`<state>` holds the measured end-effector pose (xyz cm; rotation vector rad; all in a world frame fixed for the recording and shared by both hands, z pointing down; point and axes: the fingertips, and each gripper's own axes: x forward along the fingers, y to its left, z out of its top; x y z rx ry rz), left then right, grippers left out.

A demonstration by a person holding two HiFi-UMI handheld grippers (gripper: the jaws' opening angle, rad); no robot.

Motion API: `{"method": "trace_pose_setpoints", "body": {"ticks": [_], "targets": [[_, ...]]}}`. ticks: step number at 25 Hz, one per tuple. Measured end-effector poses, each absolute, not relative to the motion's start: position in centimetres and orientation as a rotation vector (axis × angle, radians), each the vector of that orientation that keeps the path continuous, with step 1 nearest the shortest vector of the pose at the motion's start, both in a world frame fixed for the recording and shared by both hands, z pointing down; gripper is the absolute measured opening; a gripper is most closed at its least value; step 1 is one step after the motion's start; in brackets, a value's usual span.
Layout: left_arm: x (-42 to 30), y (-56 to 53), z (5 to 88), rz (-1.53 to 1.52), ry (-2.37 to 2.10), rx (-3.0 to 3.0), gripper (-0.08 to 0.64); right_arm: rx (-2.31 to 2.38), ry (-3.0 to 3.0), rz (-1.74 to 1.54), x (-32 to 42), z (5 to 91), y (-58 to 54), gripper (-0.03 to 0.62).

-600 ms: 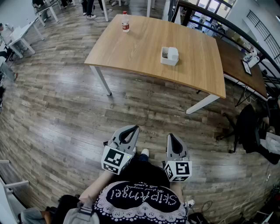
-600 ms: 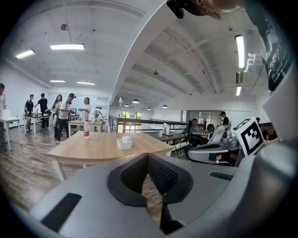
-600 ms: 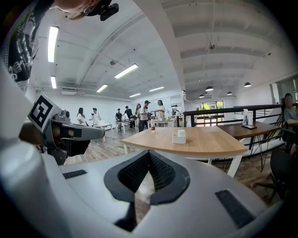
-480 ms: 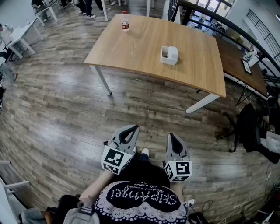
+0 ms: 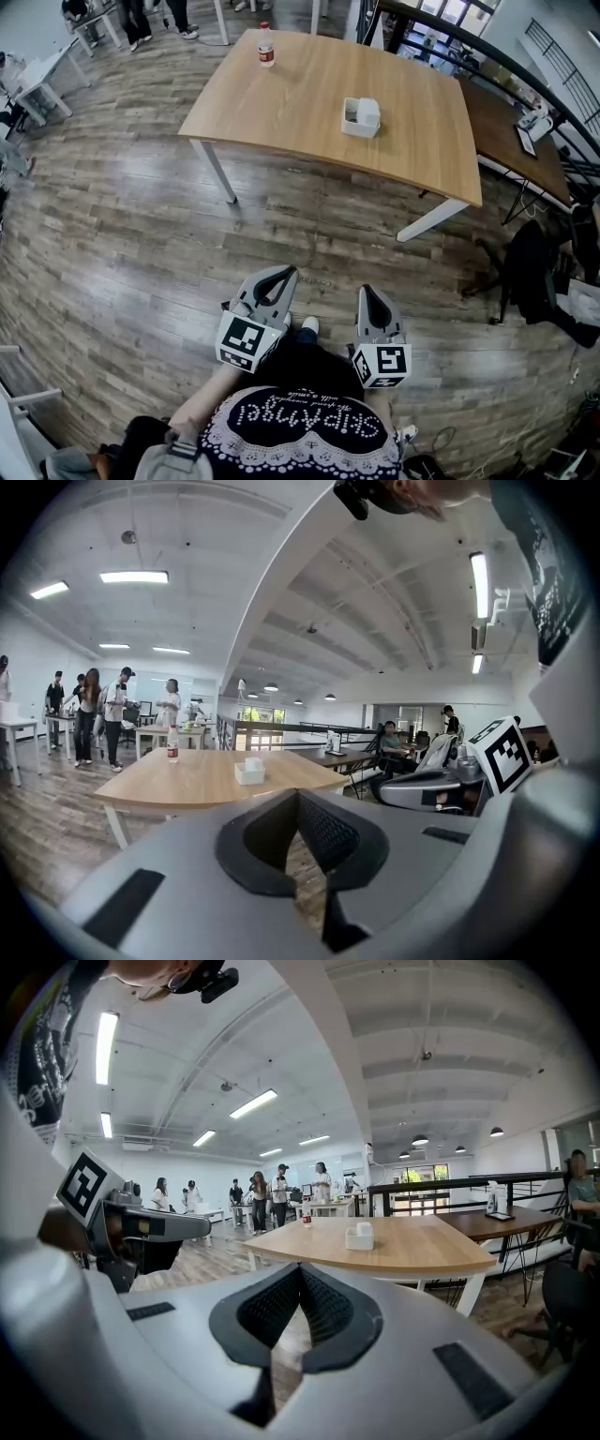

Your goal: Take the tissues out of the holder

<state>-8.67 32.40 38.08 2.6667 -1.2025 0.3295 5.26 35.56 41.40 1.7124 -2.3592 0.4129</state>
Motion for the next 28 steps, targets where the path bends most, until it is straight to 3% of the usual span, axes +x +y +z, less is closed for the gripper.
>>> {"method": "trace_pose_setpoints", "body": {"ticks": [28], "targets": [[-5.1, 32.4, 38.8, 0.309, -1.241, 2.631, 0.006, 1.706, -2.414, 0.442, 8.9, 42.3, 34.6, 0.011]]}}
